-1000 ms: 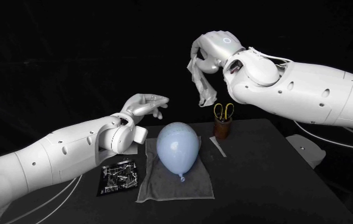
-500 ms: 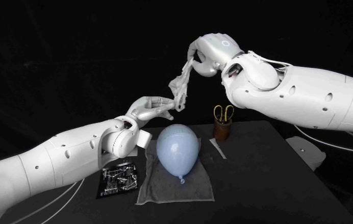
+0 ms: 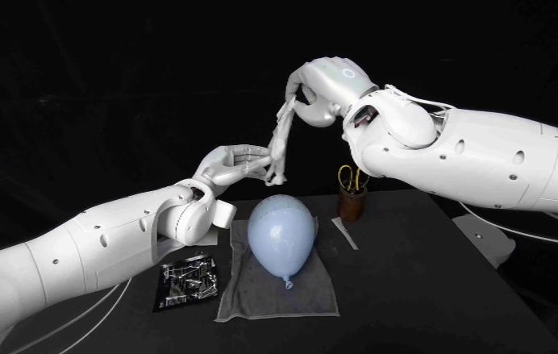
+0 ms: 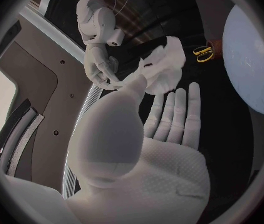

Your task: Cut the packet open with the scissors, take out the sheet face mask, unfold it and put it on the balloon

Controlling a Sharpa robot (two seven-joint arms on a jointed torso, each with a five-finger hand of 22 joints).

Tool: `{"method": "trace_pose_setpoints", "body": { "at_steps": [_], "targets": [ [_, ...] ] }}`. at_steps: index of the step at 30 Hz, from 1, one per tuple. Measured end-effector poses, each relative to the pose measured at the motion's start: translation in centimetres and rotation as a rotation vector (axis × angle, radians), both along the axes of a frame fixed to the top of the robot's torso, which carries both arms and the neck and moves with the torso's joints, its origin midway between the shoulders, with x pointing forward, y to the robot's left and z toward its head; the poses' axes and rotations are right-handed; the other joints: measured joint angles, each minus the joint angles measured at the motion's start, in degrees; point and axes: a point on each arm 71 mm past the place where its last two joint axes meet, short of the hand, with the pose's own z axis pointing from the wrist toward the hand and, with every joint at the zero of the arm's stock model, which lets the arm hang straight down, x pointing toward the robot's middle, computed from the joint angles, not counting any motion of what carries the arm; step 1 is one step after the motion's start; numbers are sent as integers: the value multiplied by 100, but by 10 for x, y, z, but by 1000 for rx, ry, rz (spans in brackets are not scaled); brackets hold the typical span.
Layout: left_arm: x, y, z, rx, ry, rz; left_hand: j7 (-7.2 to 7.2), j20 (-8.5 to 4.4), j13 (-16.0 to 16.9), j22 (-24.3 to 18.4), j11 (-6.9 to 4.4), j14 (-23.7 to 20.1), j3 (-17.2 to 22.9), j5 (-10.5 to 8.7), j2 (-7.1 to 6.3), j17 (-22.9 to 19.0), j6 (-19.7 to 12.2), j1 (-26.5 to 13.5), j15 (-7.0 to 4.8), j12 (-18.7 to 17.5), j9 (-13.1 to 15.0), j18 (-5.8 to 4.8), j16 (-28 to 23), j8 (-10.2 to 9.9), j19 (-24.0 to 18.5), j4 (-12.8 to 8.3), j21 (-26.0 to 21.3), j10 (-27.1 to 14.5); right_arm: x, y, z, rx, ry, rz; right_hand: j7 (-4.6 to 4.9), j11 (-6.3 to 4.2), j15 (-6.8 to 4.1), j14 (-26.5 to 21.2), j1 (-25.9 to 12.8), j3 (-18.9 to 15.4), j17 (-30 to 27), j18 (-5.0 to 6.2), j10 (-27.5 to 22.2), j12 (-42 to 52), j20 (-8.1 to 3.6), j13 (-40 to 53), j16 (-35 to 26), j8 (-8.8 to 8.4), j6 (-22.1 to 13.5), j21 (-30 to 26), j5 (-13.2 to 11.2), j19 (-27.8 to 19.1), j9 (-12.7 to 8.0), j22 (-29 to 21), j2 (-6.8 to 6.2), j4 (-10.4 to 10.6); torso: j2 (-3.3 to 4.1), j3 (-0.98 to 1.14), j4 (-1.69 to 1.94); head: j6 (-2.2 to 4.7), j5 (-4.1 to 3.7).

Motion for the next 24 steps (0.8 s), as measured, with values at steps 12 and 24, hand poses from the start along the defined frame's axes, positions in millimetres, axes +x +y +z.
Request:
{"method": "trace_pose_setpoints", "body": {
  "at_steps": [12,24],
  "targets": [
    [-6,-12,13,-22,-65,-32,-67,-103,28,42,-89,11,-150,0,84,157,71,140,-114,147,-28,-3,392,68,234,9,73,-23,-9,2,-10,18,40,29,12,0,2,-1,0,33,-5,0,0,-1,-10,4,-7,0,-5,0,0,9,2,2,0,1,2,5,-2,-40,34],
    [-1,-24,19,-29,-86,-37,-43,-264,-67,255,-141,513,-355,0,165,237,32,220,-226,-19,-106,-5,779,-15,606,99,453,98,-15,2,-17,30,70,49,20,0,3,-3,0,33,-4,0,0,-2,-9,4,2,-7,2,-27,-1,8,4,-1,0,1,-1,2,-6,-56,52]
  ]
}}
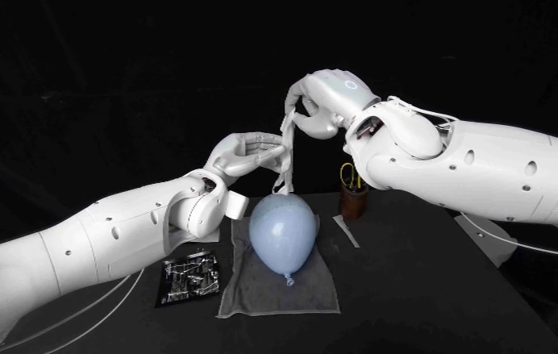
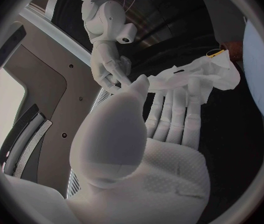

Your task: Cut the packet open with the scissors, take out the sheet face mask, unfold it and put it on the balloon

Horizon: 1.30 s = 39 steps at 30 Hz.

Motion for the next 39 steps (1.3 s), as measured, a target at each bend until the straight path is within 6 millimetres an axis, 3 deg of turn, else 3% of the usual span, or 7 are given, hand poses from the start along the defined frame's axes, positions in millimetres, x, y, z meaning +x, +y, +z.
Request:
{"method": "trace_pose_setpoints", "body": {
  "at_steps": [7,12,18,23,27,31,39],
  "targets": [
    [1,-4,-1,20,8,-5,-1,-83,0,210,-32,229,-72,0,144,56,1,144,-63,-38,-30,-2,228,-33,120,-18,340,153,-3,1,-1,5,6,9,0,0,0,-1,0,0,4,0,0,0,0,-4,0,-13,-1,0,-8,-1,-2,-1,0,0,-2,5,-2,-5,19],
    [3,-2,-1,36,10,0,10,-119,28,388,-77,383,-88,0,169,101,13,260,-112,-34,-46,-2,404,-33,156,-35,611,228,-4,1,-1,6,8,12,0,0,1,-1,0,0,4,0,0,0,1,-3,-4,-18,-2,0,-10,-1,-5,0,0,0,-3,4,2,2,7],
    [4,1,-2,51,12,8,83,-187,133,671,-120,536,-121,0,187,181,110,278,-166,223,-68,-42,662,-57,114,-33,998,290,-5,0,-1,7,9,12,6,0,1,-1,0,0,3,0,0,-1,1,-1,-5,7,-11,-1,-10,-2,-8,2,0,0,-1,-1,7,9,-5],
    [4,0,-3,58,11,5,11,-207,221,790,-152,568,-132,0,267,219,521,357,-197,418,6,-45,775,175,14,-1,1132,322,-5,-1,-2,7,9,11,-1,0,1,-1,0,0,3,0,0,-1,1,1,-20,7,-19,-4,-10,-2,-7,3,0,0,0,-3,7,3,9],
    [3,-1,-2,61,7,-3,-121,-230,291,861,-269,668,-53,0,342,258,917,432,-295,589,49,-47,893,344,-49,79,1235,513,-4,-1,-2,5,10,9,-1,0,1,-1,0,0,-1,0,0,-1,2,1,-1,7,-20,-4,-10,-3,-5,3,0,0,0,-3,7,1,13],
    [3,-2,-2,62,3,-12,-262,-281,340,975,-411,781,171,-1,664,295,1302,539,-407,718,107,-48,989,513,-101,92,1380,823,-2,-1,-3,-1,14,3,-1,0,1,-2,0,16,-1,0,0,-1,11,1,0,7,-21,-4,-10,-11,-3,3,0,16,-1,-3,7,4,8],
    [3,-1,-1,61,-6,-14,-266,-363,347,1143,-510,886,367,-21,740,314,1321,527,-492,732,187,-50,1034,618,-138,97,1596,989,2,-5,-7,-16,27,-12,-2,0,2,-2,0,16,0,0,0,-1,11,-2,0,5,-26,-29,-10,-12,-3,0,0,16,2,2,7,10,-3]
  ]
}}
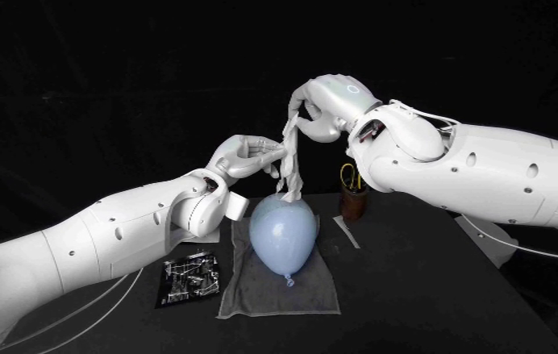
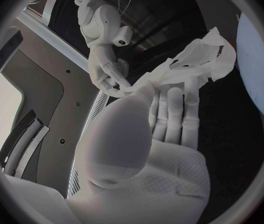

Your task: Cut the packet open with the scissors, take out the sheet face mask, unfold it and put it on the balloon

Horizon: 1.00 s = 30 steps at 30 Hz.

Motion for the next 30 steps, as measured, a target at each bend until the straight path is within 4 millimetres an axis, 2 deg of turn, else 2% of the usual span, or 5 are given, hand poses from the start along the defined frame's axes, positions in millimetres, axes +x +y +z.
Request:
{"method": "trace_pose_setpoints", "body": {
  "at_steps": [8,12,18,23,30],
  "targets": [
    [1,10,0,1,-2,19,2,-20,0,53,-4,21,46,12,-1,0,-4,0,-19,0,0,-35,3,36,-20,-14,60,14,3,-8,-3,-10,11,-19,-20,0,0,0,0,0,4,0,0,-10,0,-1,-4,-7,5,-10,0,0,-2,-1,0,0,-2,1,-3,-10,-18],
    [2,14,0,2,-1,27,2,-20,-1,72,-24,29,95,12,-1,0,-5,-1,-12,0,0,18,3,37,-20,-15,104,34,4,-12,-5,-11,16,-24,-21,0,0,0,0,0,4,0,0,-11,1,1,-5,-18,5,-10,0,-1,-2,0,0,0,-3,1,-3,-13,-21],
    [2,17,0,2,2,30,-6,-20,-1,105,-24,69,127,11,-2,11,-14,-1,-13,0,0,23,3,38,-20,-16,128,34,5,-17,-7,-11,21,-29,-21,0,0,0,0,0,3,0,0,-11,1,2,-19,-28,4,-10,0,-1,-7,2,0,0,-2,-1,-2,-16,-22],
    [3,18,-1,7,12,27,-39,-20,13,150,-20,139,114,13,-121,33,19,-121,-19,0,0,22,70,149,-20,13,210,99,6,-20,-9,-6,22,-24,-23,0,0,0,0,-1,3,0,0,-11,-2,3,0,-16,2,-10,0,2,-6,3,0,0,-1,-1,-2,-24,-10],
    [5,20,0,16,22,29,-69,-40,19,167,-44,173,139,13,-123,38,8,-122,-52,0,0,20,71,154,0,68,217,138,8,-23,-10,4,27,12,-10,0,0,0,-24,23,-1,0,0,-41,-12,2,0,-15,15,-87,0,12,-6,3,-24,23,-1,-1,-3,-41,1]
  ]
}}
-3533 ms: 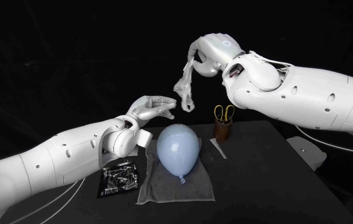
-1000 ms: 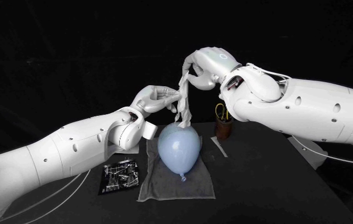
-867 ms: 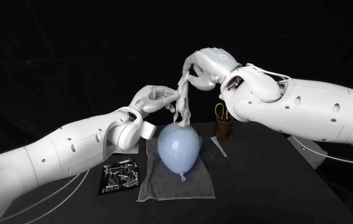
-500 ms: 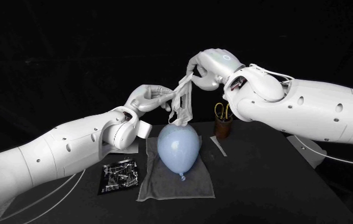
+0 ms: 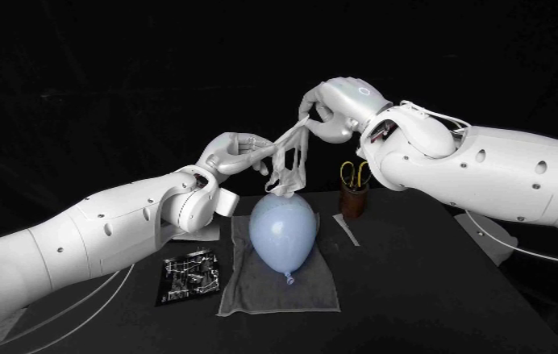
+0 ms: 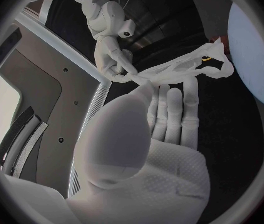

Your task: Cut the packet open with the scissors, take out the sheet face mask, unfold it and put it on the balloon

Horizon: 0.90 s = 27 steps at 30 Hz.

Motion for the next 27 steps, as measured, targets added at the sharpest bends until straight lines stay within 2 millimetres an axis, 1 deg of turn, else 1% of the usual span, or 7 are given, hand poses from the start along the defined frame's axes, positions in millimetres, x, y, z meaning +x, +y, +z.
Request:
{"method": "trace_pose_setpoints", "body": {
  "at_steps": [4,7,8,14,19,22,27],
  "targets": [
    [3,1,4,5,-3,4,0,0,0,2,-11,9,0,0,16,9,0,-16,-7,0,0,-2,21,0,0,0,23,11,0,0,-1,0,11,17,0,0,0,0,0,0,0,0,0,0,0,-2,0,0,0,-19,0,0,0,-1,0,0,-1,0,-1,-11,1],
    [5,1,9,11,-8,5,0,-26,5,25,-31,177,18,-1,15,163,-1,-16,-11,0,0,-3,84,39,26,17,43,31,0,0,-3,-5,21,18,0,0,0,0,0,0,1,0,0,0,0,-4,-3,-1,0,-22,0,0,-1,-2,0,0,-1,3,-1,-14,1],
    [5,2,10,13,-10,5,-1,-40,9,31,-50,247,31,-1,-9,243,-1,-40,-20,0,0,-4,111,61,41,31,70,50,1,0,-3,-6,24,17,0,0,0,0,0,0,1,0,0,0,0,-4,-4,-1,0,-55,0,0,-1,-2,0,0,-1,3,-2,-14,-4],
    [11,4,24,32,-33,9,-9,-61,14,65,-50,497,42,-1,-15,542,-10,-45,-39,0,0,-8,211,83,62,53,109,90,5,0,-6,-22,45,-5,0,0,0,0,0,0,5,0,0,-22,1,-3,-5,-3,-1,-83,0,-1,-6,-5,0,0,-3,5,-4,-20,-18],
    [18,8,43,60,-67,8,-50,-82,17,97,-61,717,40,-1,-39,813,-9,-69,-63,0,0,-11,318,113,83,71,173,102,9,0,-8,-39,67,-34,18,0,0,0,22,17,5,0,0,-45,1,-1,-20,-5,-19,-111,0,-1,-6,-4,-23,17,-3,5,-4,-27,-25],
    [22,9,56,83,-91,1,-51,-110,24,112,-70,821,63,-5,-45,954,-9,-76,-61,0,0,-14,365,113,111,93,198,111,13,0,-10,-48,77,-59,18,0,0,-1,1,17,5,0,0,-45,1,0,-8,-6,-19,-134,0,-2,-4,-3,-44,17,-3,6,-1,-32,-32],
    [26,13,74,134,-122,-14,-51,-111,24,147,-91,1013,63,-6,-46,1224,-10,-77,-73,0,0,-16,456,133,113,94,253,132,17,-4,-10,-56,80,-105,18,0,1,-1,1,0,5,0,0,-68,2,1,0,-13,-20,-134,0,-2,-1,-1,-44,34,-4,9,3,-42,-40]
  ]
}}
